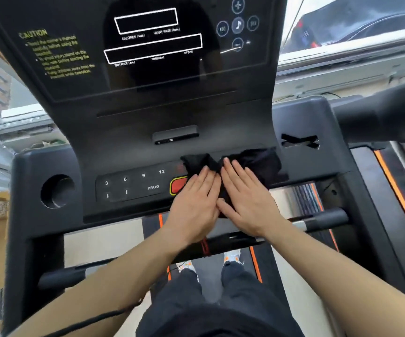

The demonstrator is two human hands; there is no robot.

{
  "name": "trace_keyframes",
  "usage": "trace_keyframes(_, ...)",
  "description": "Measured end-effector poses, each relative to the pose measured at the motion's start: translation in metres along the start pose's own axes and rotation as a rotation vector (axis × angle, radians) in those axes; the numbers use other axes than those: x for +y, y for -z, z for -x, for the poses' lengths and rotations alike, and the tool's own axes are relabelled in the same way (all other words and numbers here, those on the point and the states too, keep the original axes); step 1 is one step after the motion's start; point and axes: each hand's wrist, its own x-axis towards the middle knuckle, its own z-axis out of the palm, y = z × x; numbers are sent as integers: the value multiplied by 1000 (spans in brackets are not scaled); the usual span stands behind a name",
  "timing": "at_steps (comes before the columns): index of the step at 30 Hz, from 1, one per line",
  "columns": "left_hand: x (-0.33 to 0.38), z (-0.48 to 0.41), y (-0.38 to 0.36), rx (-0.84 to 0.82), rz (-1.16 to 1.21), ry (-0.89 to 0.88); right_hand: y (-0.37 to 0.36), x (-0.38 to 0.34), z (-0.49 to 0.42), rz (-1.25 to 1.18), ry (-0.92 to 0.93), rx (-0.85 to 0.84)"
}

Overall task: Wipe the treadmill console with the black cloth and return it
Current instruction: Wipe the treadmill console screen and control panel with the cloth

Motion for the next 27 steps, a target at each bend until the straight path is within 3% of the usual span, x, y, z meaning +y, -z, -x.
trace_keyframes(4,-4,-56,11,61,23,85,23,40,-43,8,-72,-18)
trace_keyframes(10,34,-103,14,20,0,-31,18,64,-14,-16,-329,57)
trace_keyframes(14,23,-91,10,22,-71,-111,20,62,-13,1,-275,28)
trace_keyframes(19,-7,-135,36,61,-191,-17,36,80,-73,-63,-251,83)
trace_keyframes(27,-32,-42,20,50,-21,108,20,24,-74,60,53,-7)
